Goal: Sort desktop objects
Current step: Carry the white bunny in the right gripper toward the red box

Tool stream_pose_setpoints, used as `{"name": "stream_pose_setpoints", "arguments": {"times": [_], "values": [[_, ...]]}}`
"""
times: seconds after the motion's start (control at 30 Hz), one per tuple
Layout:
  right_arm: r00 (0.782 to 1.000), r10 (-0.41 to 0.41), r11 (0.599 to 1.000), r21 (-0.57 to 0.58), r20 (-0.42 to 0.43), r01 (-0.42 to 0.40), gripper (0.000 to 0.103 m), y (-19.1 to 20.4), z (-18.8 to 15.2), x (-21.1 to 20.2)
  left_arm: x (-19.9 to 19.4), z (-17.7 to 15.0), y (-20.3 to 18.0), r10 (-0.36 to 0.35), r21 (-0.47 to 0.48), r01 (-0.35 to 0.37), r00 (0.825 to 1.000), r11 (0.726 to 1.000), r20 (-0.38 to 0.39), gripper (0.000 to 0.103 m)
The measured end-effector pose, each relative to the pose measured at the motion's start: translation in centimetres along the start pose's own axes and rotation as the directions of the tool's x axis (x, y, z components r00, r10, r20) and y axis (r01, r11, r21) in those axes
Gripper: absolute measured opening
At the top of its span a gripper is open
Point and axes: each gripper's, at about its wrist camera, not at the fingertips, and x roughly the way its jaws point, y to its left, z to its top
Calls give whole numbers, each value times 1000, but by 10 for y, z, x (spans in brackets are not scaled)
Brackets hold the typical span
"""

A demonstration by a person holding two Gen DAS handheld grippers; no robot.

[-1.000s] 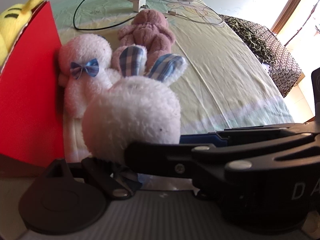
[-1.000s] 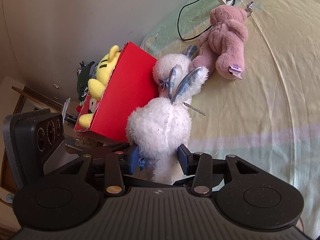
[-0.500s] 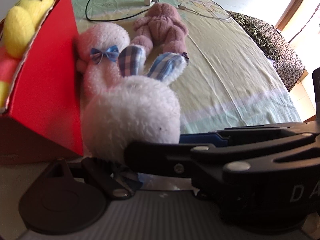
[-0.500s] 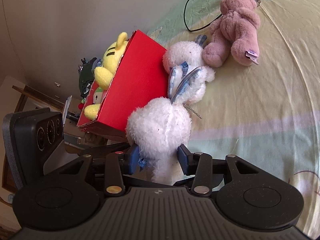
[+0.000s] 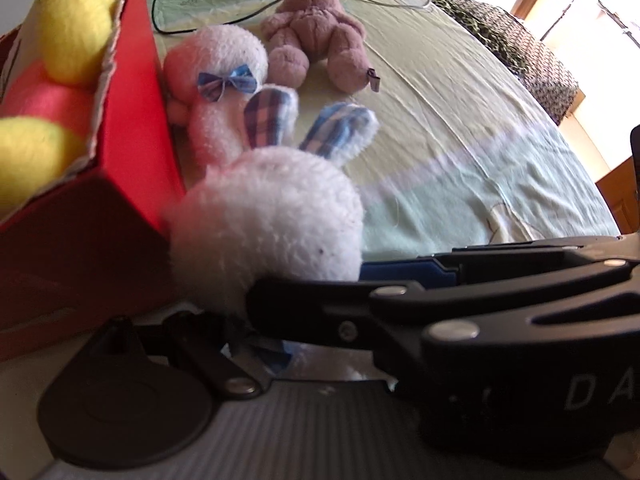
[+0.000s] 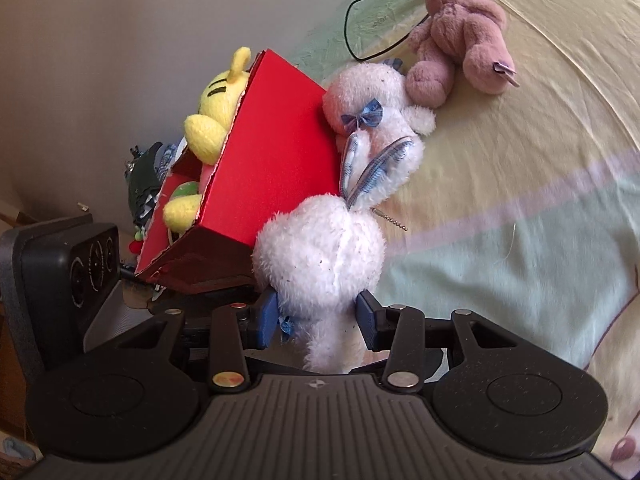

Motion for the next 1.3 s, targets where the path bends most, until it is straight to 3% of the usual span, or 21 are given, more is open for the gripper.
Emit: {"name": "stream_pose_setpoints", "arguments": {"times": [0.5, 0.7, 1.0, 1.3], "values": [[988, -95, 995, 54, 123, 89, 45, 25, -39, -18, -16, -20, -7, -80, 227, 82, 997, 970, -17, 89], [983, -101, 994, 44, 154, 96, 45, 39, -48, -24, -32, -31, -3, -108, 282, 100, 994, 954, 14, 89], [989, -110, 994, 6, 102, 110, 45, 69, -48, -35, -62, -42, 1, -162, 365, 148, 987, 919, 7, 89], [994, -65, 996, -63, 86, 70, 44, 106, -45, -47, -110, -51, 18, -235, 379, 190, 969, 906, 76, 89]]}}
